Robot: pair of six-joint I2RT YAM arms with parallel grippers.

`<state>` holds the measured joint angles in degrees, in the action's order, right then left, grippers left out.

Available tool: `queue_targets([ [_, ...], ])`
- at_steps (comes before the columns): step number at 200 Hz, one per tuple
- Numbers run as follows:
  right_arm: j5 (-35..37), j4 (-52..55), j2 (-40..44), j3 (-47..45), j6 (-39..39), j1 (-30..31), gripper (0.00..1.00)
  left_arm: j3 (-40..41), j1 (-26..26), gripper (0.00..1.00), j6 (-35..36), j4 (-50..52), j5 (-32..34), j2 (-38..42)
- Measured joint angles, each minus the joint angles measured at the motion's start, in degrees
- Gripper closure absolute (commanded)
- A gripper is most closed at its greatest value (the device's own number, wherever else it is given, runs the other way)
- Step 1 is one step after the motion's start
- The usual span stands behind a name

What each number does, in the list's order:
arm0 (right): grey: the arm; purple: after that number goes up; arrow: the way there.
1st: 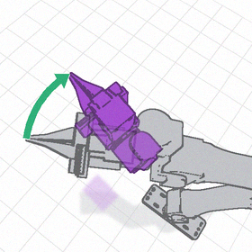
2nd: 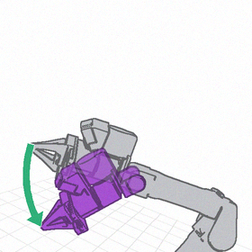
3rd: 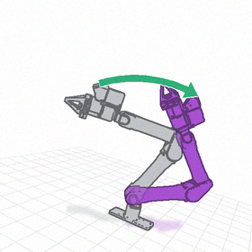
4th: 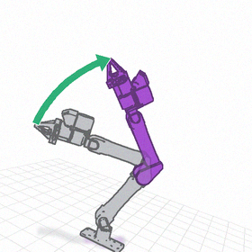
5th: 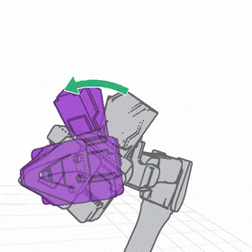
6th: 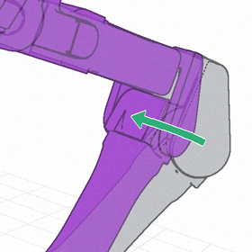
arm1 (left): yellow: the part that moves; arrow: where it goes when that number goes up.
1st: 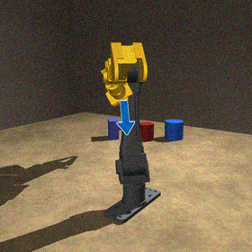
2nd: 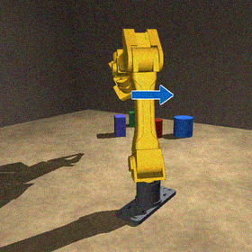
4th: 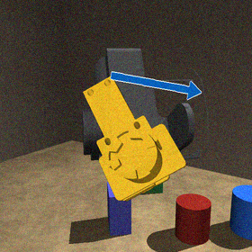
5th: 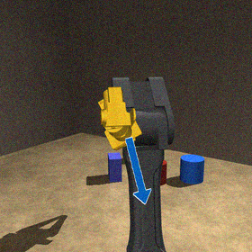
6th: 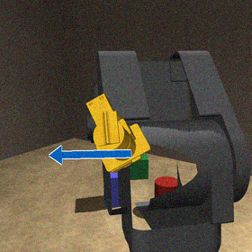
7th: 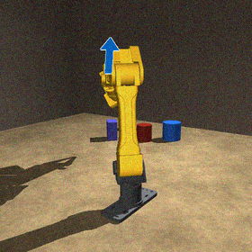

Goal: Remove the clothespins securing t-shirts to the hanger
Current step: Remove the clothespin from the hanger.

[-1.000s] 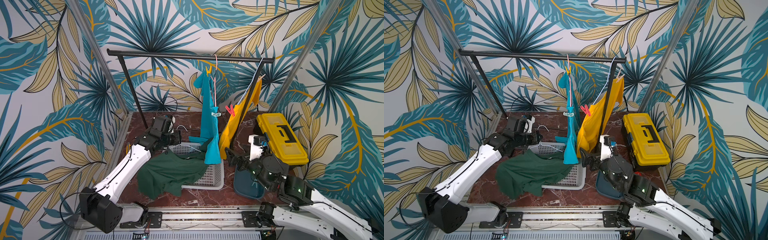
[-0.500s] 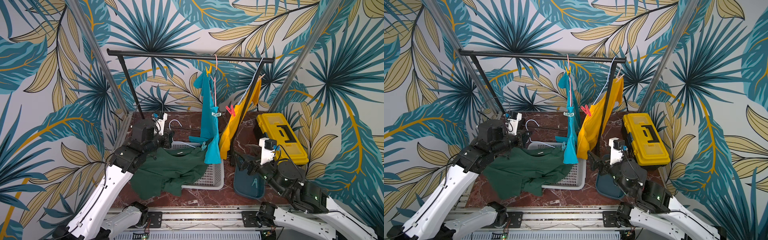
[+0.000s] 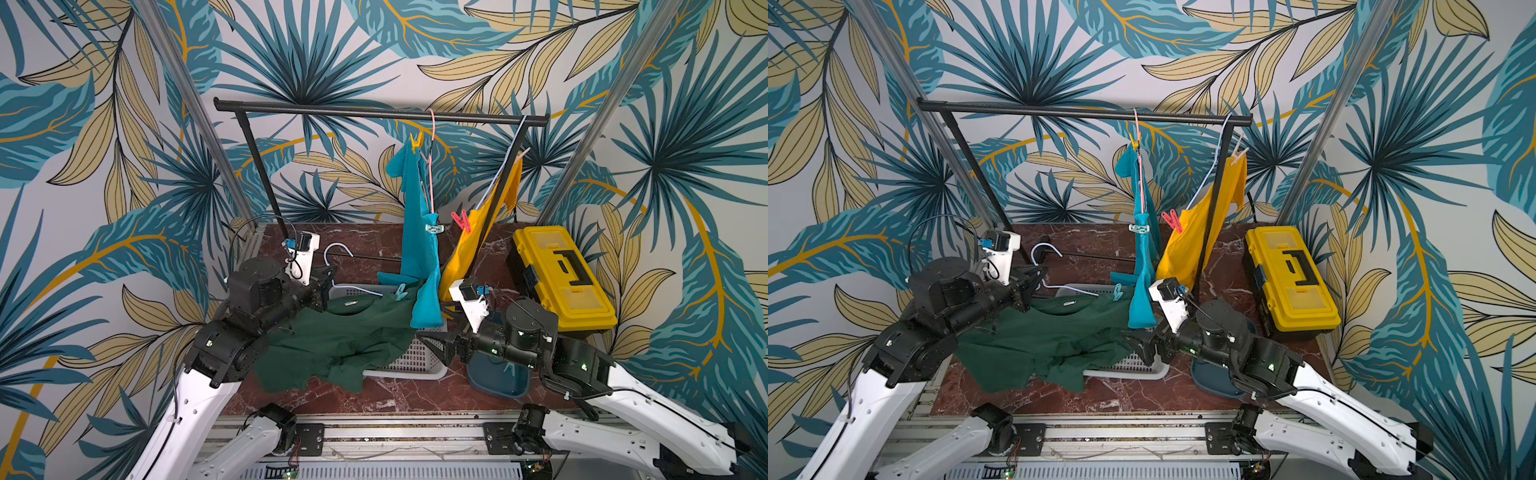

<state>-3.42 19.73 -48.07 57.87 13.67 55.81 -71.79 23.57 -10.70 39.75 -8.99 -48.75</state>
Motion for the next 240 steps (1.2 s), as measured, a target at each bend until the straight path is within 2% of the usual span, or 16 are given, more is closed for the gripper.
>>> queue_targets([
  [55, -5.97, -6.34, -9.14, 4.11, -2.05, 0.11, 0.01, -0.72, 0.0, 1.0, 0.9, 3.72, -1.14, 0.39],
  [109, -10.38, -8.76, -18.25, 15.37, -7.21, 1.55, 0.01, -1.86, 0.0, 1.0, 1.03, 6.45, -1.97, 1.51],
  [173, -13.49, -15.72, -20.0, 15.37, -7.91, 1.57, 0.0, -3.17, 0.0, 1.0, 1.09, 7.34, -2.8, 1.51],
  [209, -14.45, -19.71, -25.44, 18.25, -7.45, 1.57, 0.01, -3.17, 0.0, 1.0, 1.4, 7.96, -2.8, 1.53],
  [240, -13.33, -21.35, -28.74, 15.21, -7.61, 1.57, 0.01, -3.19, 0.0, 1.0, 1.95, 8.63, -2.95, 1.64],
])
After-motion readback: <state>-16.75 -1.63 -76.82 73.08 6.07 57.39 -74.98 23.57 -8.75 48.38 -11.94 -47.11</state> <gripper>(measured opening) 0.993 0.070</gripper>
